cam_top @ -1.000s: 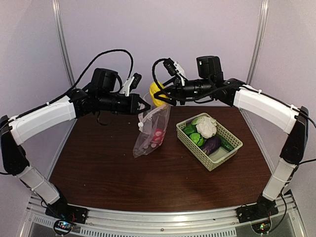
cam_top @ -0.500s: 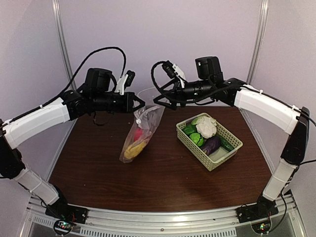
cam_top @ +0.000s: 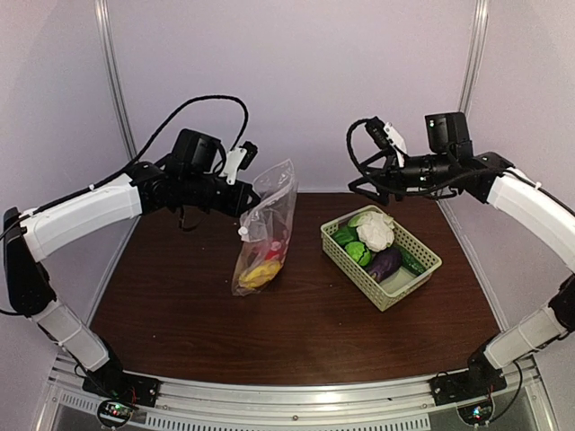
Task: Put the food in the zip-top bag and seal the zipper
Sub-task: Pick up the fake vegetable from the bin, then place the fake vegetable in the zipper food storage bag.
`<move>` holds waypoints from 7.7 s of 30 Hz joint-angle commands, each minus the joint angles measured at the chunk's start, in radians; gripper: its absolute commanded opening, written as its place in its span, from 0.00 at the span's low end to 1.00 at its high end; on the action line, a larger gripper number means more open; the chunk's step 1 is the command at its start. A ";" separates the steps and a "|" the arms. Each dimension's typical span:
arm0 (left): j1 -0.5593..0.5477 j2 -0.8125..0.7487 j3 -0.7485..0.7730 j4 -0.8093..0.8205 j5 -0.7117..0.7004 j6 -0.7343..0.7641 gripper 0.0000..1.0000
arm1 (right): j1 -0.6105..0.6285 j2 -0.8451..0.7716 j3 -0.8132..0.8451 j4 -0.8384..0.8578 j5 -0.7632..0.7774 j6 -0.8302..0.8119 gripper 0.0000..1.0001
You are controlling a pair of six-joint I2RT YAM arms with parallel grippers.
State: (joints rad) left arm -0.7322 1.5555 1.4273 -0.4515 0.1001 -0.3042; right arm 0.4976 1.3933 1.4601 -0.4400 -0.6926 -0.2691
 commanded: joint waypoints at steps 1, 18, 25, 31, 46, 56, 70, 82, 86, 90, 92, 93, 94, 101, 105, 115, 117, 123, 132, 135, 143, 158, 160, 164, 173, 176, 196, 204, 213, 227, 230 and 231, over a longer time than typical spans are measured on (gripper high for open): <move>-0.002 -0.078 -0.026 0.037 0.006 0.072 0.00 | -0.071 -0.029 -0.138 -0.120 0.106 -0.100 0.79; -0.002 -0.203 -0.235 0.185 0.051 0.082 0.00 | -0.231 0.088 -0.248 -0.340 0.330 -0.284 0.70; -0.003 -0.066 -0.227 0.217 0.241 -0.040 0.00 | -0.222 0.192 -0.205 -0.239 0.406 -0.206 0.79; -0.003 -0.071 -0.237 0.224 0.211 -0.030 0.00 | -0.179 0.246 -0.162 -0.145 0.500 -0.198 0.99; -0.003 -0.070 -0.230 0.207 0.205 -0.007 0.00 | -0.123 0.461 0.059 -0.204 0.467 -0.162 1.00; -0.003 -0.073 -0.229 0.203 0.203 -0.002 0.00 | -0.104 0.504 0.044 -0.224 0.556 -0.123 1.00; -0.001 -0.071 -0.226 0.199 0.190 0.000 0.00 | -0.095 0.411 -0.042 -0.235 0.781 -0.064 0.82; -0.002 -0.077 -0.223 0.192 0.179 0.003 0.00 | -0.068 0.360 -0.071 -0.318 0.835 -0.094 1.00; -0.002 -0.080 -0.223 0.191 0.178 0.005 0.00 | -0.065 0.315 -0.138 -0.282 0.841 -0.113 0.94; -0.002 -0.078 -0.223 0.191 0.177 0.005 0.00 | -0.030 0.286 -0.167 -0.269 0.822 -0.156 0.90; -0.002 -0.078 -0.223 0.192 0.178 0.004 0.00 | 0.003 0.273 -0.189 -0.260 0.861 -0.187 0.90; -0.002 -0.078 -0.222 0.190 0.179 0.004 0.00 | 0.018 0.273 -0.198 -0.253 0.890 -0.201 0.90; -0.002 -0.078 -0.222 0.190 0.179 0.005 0.00 | 0.029 0.276 -0.204 -0.245 0.919 -0.214 0.89; -0.002 -0.080 -0.222 0.190 0.175 0.005 0.00 | 0.039 0.291 -0.263 -0.138 1.072 -0.249 0.83; -0.003 -0.080 -0.222 0.188 0.172 0.007 0.00 | 0.039 0.311 -0.274 -0.119 1.077 -0.256 0.83; -0.002 -0.084 -0.220 0.186 0.164 0.007 0.00 | 0.039 0.374 -0.301 -0.068 1.097 -0.238 0.91; -0.002 -0.086 -0.220 0.186 0.165 0.008 0.00 | 0.039 0.369 -0.311 -0.060 1.095 -0.233 0.90; -0.002 -0.087 -0.220 0.185 0.164 0.010 0.00 | 0.039 0.308 -0.315 -0.046 1.100 -0.234 0.51; -0.002 -0.085 -0.220 0.184 0.163 0.011 0.00 | 0.040 0.170 -0.283 -0.137 1.051 -0.229 0.48; -0.002 -0.079 -0.219 0.183 0.162 0.014 0.00 | 0.041 0.114 -0.250 -0.195 0.960 -0.233 0.48; -0.002 -0.044 -0.188 0.176 0.212 0.040 0.00 | 0.058 -0.005 -0.103 -0.316 0.371 -0.258 0.49; -0.002 0.007 -0.145 0.181 0.243 0.014 0.00 | 0.152 0.255 0.341 -0.257 -0.306 0.052 0.48; -0.002 -0.009 -0.144 0.188 0.234 -0.008 0.00 | 0.175 0.301 0.372 -0.263 -0.328 0.059 0.48; -0.001 -0.051 -0.162 0.228 0.224 -0.044 0.00 | 0.201 0.335 0.404 -0.281 -0.330 0.048 0.47; 0.069 -0.131 -0.241 0.392 0.329 -0.173 0.00 | 0.212 0.324 0.294 -0.285 -0.242 0.005 0.48; 0.070 -0.127 -0.242 0.399 0.379 -0.171 0.00 | 0.222 0.342 0.284 -0.274 -0.208 0.027 0.48; 0.070 -0.122 -0.243 0.357 0.374 -0.143 0.00 | 0.241 0.495 0.433 -0.254 0.073 0.197 0.46; 0.070 -0.211 -0.337 0.495 0.248 -0.183 0.00 | 0.285 0.474 0.382 -0.236 0.244 0.322 0.47; 0.070 -0.191 -0.342 0.534 0.294 -0.199 0.00 | 0.290 0.489 0.403 -0.216 0.302 0.401 0.50; 0.071 -0.162 -0.319 0.458 0.237 -0.130 0.00 | 0.297 0.361 0.412 -0.275 0.203 0.182 1.00; 0.072 -0.152 -0.307 0.420 0.243 -0.121 0.00 | 0.297 0.318 0.412 -0.294 0.240 0.136 1.00; 0.073 -0.152 -0.304 0.421 0.249 -0.119 0.00 | 0.297 0.311 0.409 -0.297 0.289 0.130 1.00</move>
State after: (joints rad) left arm -0.6582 1.4071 1.0863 -0.0338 0.3573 -0.4591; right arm 0.7906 1.7817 1.8786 -0.7113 -0.4740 -0.0589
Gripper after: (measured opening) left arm 0.007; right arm 0.995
